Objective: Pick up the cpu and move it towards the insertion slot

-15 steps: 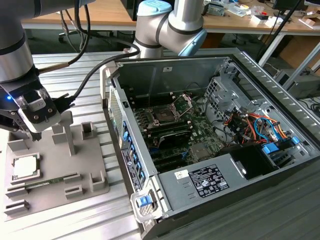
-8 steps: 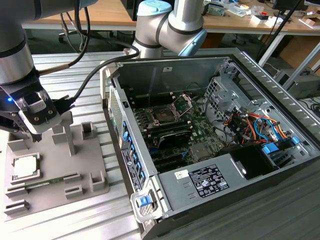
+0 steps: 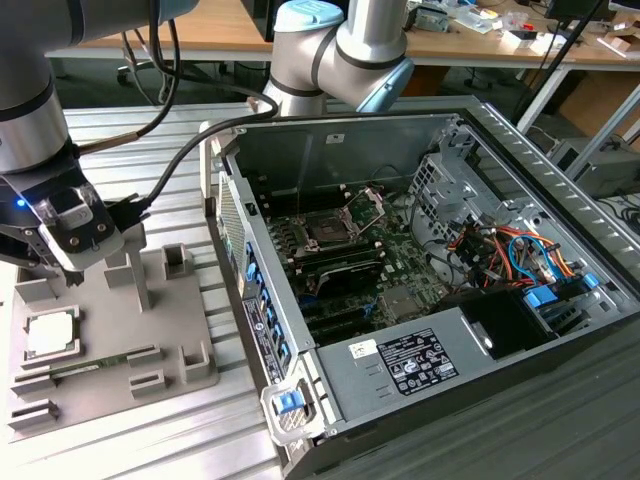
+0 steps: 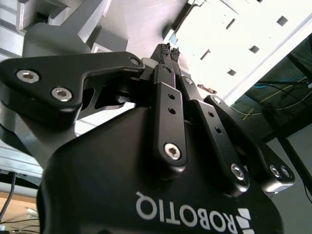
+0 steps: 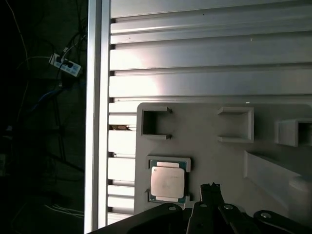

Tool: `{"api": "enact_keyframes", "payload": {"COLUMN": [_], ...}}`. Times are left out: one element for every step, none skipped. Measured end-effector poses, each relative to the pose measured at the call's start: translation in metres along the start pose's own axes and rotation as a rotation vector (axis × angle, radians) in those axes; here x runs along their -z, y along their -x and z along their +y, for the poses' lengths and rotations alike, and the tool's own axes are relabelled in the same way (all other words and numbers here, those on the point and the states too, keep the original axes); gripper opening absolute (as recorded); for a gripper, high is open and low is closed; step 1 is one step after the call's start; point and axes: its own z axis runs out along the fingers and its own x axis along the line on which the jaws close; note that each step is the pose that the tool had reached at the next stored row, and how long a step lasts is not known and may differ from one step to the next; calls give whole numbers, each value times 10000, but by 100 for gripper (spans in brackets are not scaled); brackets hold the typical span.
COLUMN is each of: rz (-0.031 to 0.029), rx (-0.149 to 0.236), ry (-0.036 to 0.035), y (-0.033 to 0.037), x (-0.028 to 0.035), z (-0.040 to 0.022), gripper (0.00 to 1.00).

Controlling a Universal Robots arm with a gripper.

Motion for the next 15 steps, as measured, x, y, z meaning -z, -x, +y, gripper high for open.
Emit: {"api": "enact_keyframes", "payload": {"rz": [0, 0, 0, 0, 1, 0, 0, 0, 1, 0, 1, 0, 0, 0, 1], "rx": [0, 0, 0, 0, 0, 0, 0, 0, 0, 0, 0, 0, 0, 0, 0], "ry": [-1, -1, 0, 0, 0, -1, 0, 0, 0, 0, -1, -1, -1, 0, -1], "y": [0, -1, -1, -1, -2, -2, -2, -3, -3, -3, -3, -4, -4, -4, -5], "x": [-5, -8, -14, -18, -25, -30, -34, -38, -41, -47, -50, -55, -58, -63, -69], "z": [0, 0, 0, -1, -1, -1, -1, -1, -2, -2, -2, -2, -2, -2, -2], "gripper": [11, 11, 11, 11, 11, 11, 11, 11, 11, 11, 11, 11, 11, 11, 11]}}
